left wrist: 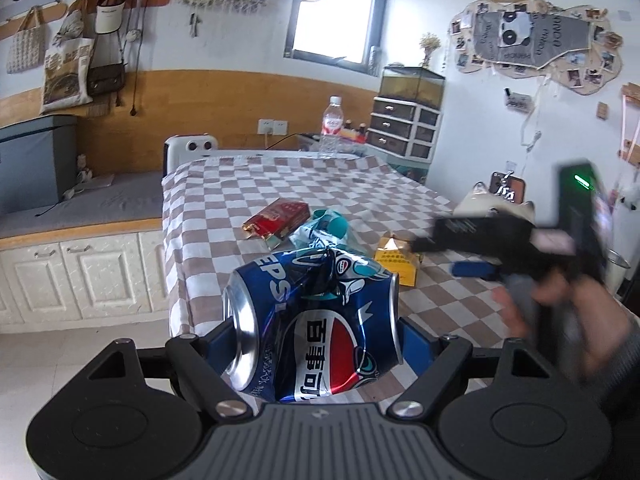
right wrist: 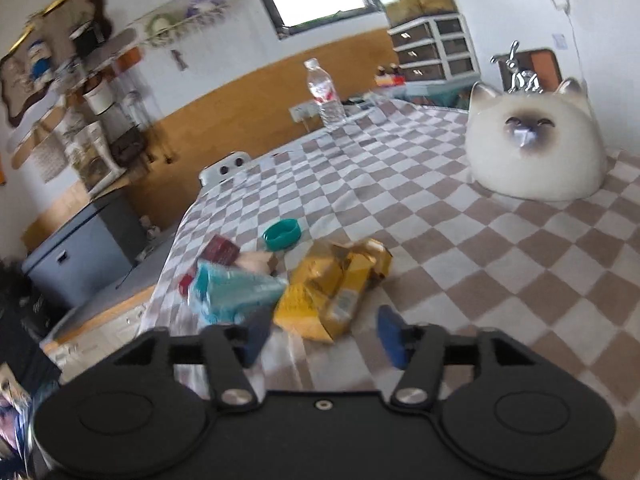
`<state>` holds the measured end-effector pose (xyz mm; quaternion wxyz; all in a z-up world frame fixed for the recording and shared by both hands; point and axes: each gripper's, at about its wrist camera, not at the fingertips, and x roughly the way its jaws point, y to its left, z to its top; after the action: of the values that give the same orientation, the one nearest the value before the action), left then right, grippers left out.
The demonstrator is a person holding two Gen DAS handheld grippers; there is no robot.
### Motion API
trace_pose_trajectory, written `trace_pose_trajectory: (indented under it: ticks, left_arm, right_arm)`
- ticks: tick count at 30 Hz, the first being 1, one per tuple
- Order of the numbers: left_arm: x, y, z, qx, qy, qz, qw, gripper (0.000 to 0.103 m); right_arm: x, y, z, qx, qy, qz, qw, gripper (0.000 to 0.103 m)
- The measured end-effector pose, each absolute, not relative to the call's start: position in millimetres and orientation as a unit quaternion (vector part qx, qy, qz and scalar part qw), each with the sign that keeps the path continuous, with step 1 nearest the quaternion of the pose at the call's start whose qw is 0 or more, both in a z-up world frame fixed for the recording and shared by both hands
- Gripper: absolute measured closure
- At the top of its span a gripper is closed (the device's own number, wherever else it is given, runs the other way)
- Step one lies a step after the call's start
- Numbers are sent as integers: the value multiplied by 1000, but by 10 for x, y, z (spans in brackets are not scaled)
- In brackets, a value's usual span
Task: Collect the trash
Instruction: 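Lift the Pepsi can with the left tool while the right tool lifts the yellow pack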
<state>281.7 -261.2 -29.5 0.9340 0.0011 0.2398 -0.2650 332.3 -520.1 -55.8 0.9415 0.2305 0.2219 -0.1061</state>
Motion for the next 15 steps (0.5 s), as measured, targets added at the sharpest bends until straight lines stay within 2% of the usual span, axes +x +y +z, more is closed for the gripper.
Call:
trace_pose_trajectory:
  ticks: [3,10,12,15]
  left_arm:
    - [2823,-2567,-298,8,233,-272,934,20]
    - [2903,-2428,-290,-5,241,-288,927,20]
    - [2921,-2408,-301,-6,243,-284,927,20]
    - [2928,-2378,-310,-10,247,-282,927,20]
  right_arm:
    - [3622,-5185,-530,251,235,-128,930,32]
    - [4200,-5182,-683,260,278,-185,906,29]
    - [4295,-5135,-722,233,290,-200,906,29]
    - [4300,-5103,-761,208,302,-199,909,36]
